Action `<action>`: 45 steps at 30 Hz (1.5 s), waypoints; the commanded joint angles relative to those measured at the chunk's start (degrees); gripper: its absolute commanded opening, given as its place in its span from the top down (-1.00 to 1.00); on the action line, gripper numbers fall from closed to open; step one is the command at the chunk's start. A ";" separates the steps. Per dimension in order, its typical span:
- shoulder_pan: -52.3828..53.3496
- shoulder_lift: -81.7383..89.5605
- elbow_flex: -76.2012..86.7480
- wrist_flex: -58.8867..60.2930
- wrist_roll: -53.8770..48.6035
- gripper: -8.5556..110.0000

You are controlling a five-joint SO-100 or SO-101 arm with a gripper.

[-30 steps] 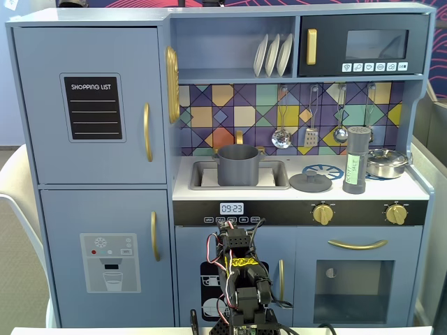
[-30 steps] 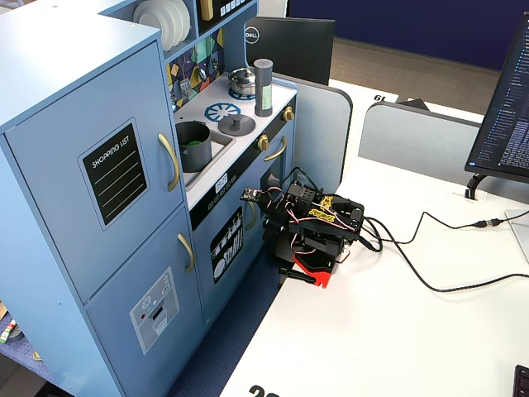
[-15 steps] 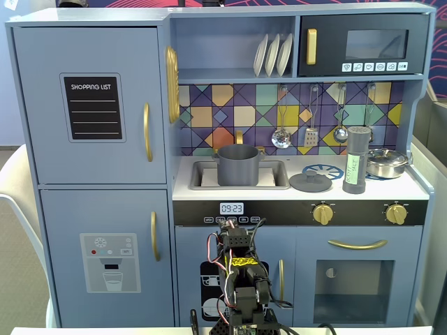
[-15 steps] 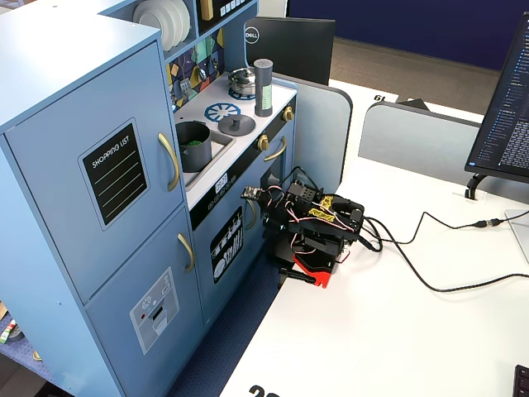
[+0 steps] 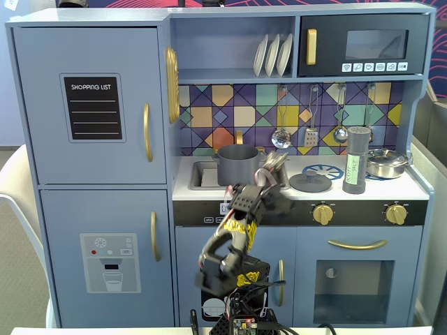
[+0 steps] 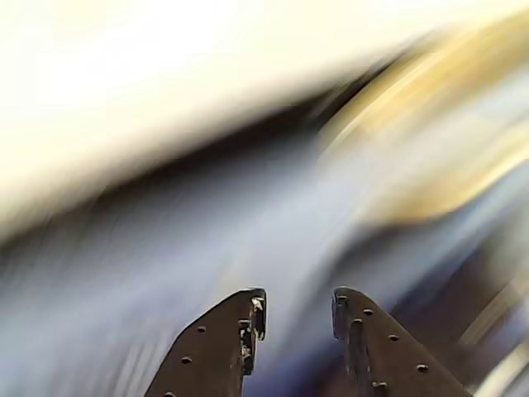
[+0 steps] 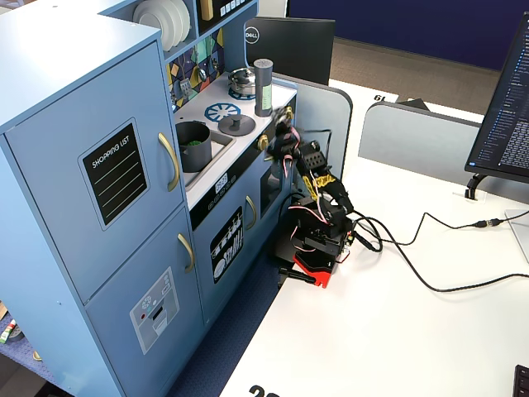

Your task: Put salt in the gray recipient

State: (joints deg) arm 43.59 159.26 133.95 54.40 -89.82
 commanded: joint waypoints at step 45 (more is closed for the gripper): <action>7.91 -66.36 -45.88 -59.33 5.36 -0.01</action>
State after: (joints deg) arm 52.38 94.48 95.62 -2.90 -82.97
